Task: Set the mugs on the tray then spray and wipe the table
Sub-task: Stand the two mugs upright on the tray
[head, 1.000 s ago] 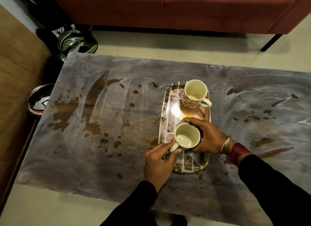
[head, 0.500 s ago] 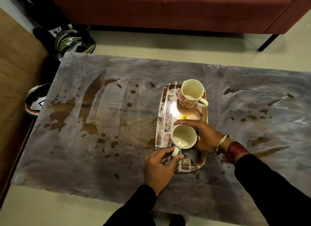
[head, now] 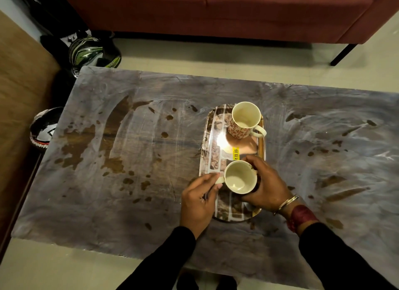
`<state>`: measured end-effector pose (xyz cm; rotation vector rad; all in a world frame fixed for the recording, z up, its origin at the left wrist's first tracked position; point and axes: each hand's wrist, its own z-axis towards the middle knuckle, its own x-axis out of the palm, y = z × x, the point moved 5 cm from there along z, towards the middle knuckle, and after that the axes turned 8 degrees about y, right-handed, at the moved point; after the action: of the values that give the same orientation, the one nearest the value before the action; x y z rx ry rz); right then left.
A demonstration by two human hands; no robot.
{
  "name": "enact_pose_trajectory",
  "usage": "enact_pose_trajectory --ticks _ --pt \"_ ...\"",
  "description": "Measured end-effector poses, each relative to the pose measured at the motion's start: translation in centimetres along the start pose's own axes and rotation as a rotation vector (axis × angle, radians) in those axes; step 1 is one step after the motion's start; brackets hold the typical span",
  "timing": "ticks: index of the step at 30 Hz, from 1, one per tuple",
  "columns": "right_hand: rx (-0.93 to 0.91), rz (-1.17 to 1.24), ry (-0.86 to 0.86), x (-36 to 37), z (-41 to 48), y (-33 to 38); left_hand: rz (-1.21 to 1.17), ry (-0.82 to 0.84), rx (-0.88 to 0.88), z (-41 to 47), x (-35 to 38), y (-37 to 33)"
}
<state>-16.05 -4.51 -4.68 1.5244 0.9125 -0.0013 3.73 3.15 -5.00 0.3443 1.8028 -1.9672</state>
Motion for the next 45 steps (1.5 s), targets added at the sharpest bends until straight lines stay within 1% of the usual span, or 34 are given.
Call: enact_pose_trajectory --ticks 2,4,6,7,8,10,11,12,14,16,20,24,28,30,32,33,34,35,36,37,38,39,40,41,43,45 --pt "0.028 -0.015 0.020 0.3 -0.3 -0.3 0.001 0.004 0.013 0.3 0.0 0.1" --pt "0.052 -0.059 0.123 -0.3 0.2 -0.6 -0.005 0.014 0.020 0.3 -0.1 0.3" --pt "0.120 -0.173 0.183 -2.8 1.0 -0.5 -0.022 0.032 0.009 0.1 -0.2 0.4" --pt "0.171 -0.227 0.155 -4.6 1.6 0.1 -0.032 0.037 -0.006 0.0 -0.2 0.6" --pt "0.207 -0.248 0.065 -6.6 2.5 0.7 -0.047 0.043 -0.021 -0.1 -0.2 0.8" --pt "0.184 -0.279 -0.205 -10.1 4.6 2.3 -0.101 0.053 -0.038 -0.3 0.1 1.2" --pt "0.158 -0.317 -0.264 -10.9 6.0 3.2 -0.121 0.055 -0.040 -0.4 0.3 1.3" --pt "0.151 -0.380 -0.245 -10.8 7.7 3.8 -0.124 0.055 -0.042 -0.4 0.4 1.2" --pt "0.200 -0.474 -0.070 -9.3 11.1 3.3 -0.104 0.052 -0.046 -0.3 0.5 1.1" --pt "0.233 -0.482 0.051 -7.8 13.2 2.5 -0.089 0.054 -0.044 -0.2 0.5 1.0" --pt "0.143 -0.496 0.094 -7.0 14.7 2.0 -0.083 0.065 -0.042 -0.1 0.5 1.0" --pt "0.094 -0.496 0.209 -6.6 15.3 2.2 -0.070 0.074 -0.017 -0.1 0.5 1.2" --pt "0.081 -0.491 0.220 -6.4 15.2 2.3 -0.078 0.060 -0.019 -0.2 0.6 1.1" --pt "0.068 -0.536 0.216 -6.5 14.5 2.3 -0.085 0.066 -0.002 -0.2 0.2 0.7" --pt "0.077 -0.512 0.129 -7.3 13.1 2.2 -0.081 0.108 0.016 -0.1 -0.7 1.0" --pt "0.079 -0.426 0.038 -7.8 11.9 2.0 -0.102 0.127 -0.003 0.0 -1.3 1.6" --pt "0.086 -0.319 -0.088 -8.4 10.4 1.6 -0.134 0.125 -0.049 0.2 -1.9 2.4" --pt "0.115 -0.207 -0.246 -8.8 8.6 0.7 -0.148 0.084 -0.113 0.7 -2.4 3.2" --pt "0.179 -0.109 -0.413 -9.0 6.7 -0.4 -0.131 0.013 -0.184 1.5 -2.9 3.9" --pt "0.287 -0.035 -0.552 -8.7 5.0 -2.0 -0.076 -0.054 -0.268 2.5 -3.1 4.6" --pt "0.423 0.007 -0.619 -7.9 3.7 -3.6 -0.023 -0.088 -0.346 3.7 -3.0 5.2" --pt "0.562 0.033 -0.598 -6.7 2.8 -5.2 0.018 -0.072 -0.415 5.0 -2.6 5.5" --pt "0.666 0.048 -0.520 -5.3 2.3 -6.5 0.052 -0.006 -0.471 6.2 -1.9 5.8" --pt "0.720 0.054 -0.438 -4.0 1.9 -7.5 0.088 0.073 -0.496 7.2 -1.1 5.9" --pt "0.719 0.058 -0.359 -2.4 1.5 -8.2 0.169 0.168 -0.455 8.3 0.0 5.9" --pt "0.683 0.029 -0.314 -2.1 1.6 -8.2 0.220 0.169 -0.419 8.4 0.5 5.5"
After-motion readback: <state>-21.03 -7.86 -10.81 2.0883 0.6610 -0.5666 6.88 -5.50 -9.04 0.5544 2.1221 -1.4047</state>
